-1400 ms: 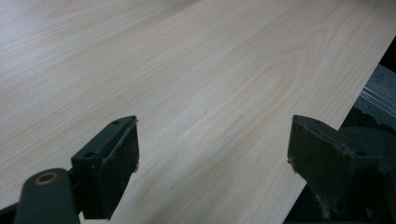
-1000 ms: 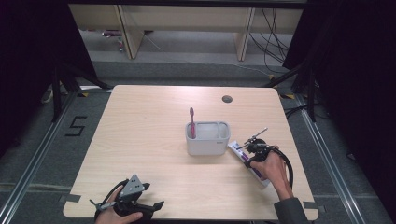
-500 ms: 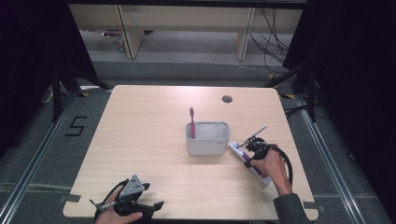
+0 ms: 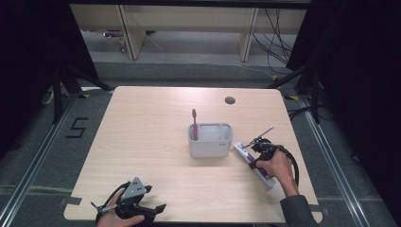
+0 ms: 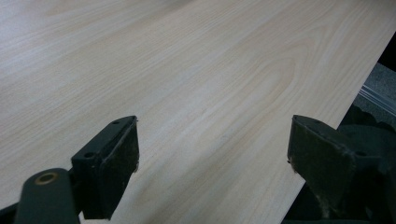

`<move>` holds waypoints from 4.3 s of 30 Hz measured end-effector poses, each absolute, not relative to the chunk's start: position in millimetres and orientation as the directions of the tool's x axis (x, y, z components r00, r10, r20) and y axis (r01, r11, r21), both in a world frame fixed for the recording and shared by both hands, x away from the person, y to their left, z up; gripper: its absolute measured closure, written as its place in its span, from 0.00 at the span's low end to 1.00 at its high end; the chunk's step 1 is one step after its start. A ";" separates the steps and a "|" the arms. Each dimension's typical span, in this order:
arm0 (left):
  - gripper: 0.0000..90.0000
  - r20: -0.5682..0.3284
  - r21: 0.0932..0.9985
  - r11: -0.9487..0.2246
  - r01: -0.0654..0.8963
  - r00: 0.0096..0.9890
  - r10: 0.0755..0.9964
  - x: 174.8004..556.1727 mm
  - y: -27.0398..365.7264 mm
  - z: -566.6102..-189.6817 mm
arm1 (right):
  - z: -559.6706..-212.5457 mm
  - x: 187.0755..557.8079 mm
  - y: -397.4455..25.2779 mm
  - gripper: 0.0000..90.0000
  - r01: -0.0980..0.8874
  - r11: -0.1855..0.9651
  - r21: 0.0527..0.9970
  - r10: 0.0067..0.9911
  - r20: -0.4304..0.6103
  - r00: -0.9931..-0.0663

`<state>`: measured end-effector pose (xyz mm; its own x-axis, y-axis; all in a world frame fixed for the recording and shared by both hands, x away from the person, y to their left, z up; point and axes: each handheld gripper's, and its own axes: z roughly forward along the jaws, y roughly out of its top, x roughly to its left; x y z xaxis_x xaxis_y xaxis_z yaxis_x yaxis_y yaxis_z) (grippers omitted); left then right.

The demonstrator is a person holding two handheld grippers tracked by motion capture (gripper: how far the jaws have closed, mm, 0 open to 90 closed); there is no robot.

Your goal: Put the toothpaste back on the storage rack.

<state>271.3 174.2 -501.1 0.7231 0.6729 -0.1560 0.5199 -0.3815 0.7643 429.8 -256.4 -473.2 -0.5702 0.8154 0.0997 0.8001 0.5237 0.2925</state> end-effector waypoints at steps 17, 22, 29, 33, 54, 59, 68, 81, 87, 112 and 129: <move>0.18 -0.135 0.758 -0.408 0.510 0.734 0.666 272.7 175.9 -500.7 | -440.5 427.1 -274.7 0.84 0.779 0.480 0.403 0.828 0.087 -0.555; 0.18 -0.140 0.760 -0.402 0.510 0.733 0.666 272.5 175.4 -500.8 | -436.6 427.2 -276.2 0.84 0.781 0.468 0.414 0.834 0.085 -0.545; 0.18 -0.140 0.760 -0.401 0.511 0.732 0.667 272.5 175.3 -500.9 | -433.4 427.1 -276.2 0.84 0.794 0.433 0.427 0.845 0.113 -0.523; 0.18 -0.149 0.765 -0.388 0.513 0.728 0.670 272.1 174.3 -501.3 | -429.4 427.7 -279.7 0.84 0.781 0.422 0.460 0.844 0.115 -0.524; 0.18 -0.139 0.757 -0.410 0.509 0.738 0.660 273.2 176.7 -500.5 | -415.0 425.9 -291.0 0.84 0.727 0.356 0.587 0.841 0.137 -0.523; 0.18 -0.140 0.752 -0.415 0.512 0.740 0.658 273.5 177.2 -500.1 | -411.1 425.8 -295.0 0.84 0.722 0.333 0.606 0.846 0.146 -0.513; 0.18 -0.134 0.755 -0.415 0.507 0.740 0.660 273.3 176.7 -500.6 | -405.2 423.1 -294.5 0.84 0.741 0.269 0.615 0.856 0.200 -0.477; 0.18 -0.133 0.757 -0.411 0.508 0.735 0.665 273.4 176.2 -500.9 | -398.4 426.9 -294.3 0.84 0.674 0.259 0.692 0.835 0.189 -0.516; 0.18 -0.139 0.753 -0.416 0.510 0.741 0.656 273.3 177.1 -500.0 | -393.2 428.0 -290.9 0.84 0.661 0.249 0.707 0.829 0.198 -0.524; 0.18 -0.138 0.752 -0.415 0.513 0.738 0.660 273.0 176.2 -501.5 | -380.8 434.9 -274.8 0.84 0.608 0.230 0.760 0.815 0.191 -0.547; 0.18 -0.130 0.748 -0.421 0.513 0.736 0.664 273.8 176.1 -502.4 | -361.8 437.8 -267.2 0.84 0.536 0.193 0.822 0.794 0.191 -0.578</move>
<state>273.8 176.1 -502.4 0.7359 0.6644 -0.1304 0.5127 -0.4210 0.7482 437.8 -267.2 -361.8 -0.5778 0.7936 0.1905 0.5363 0.1932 0.8216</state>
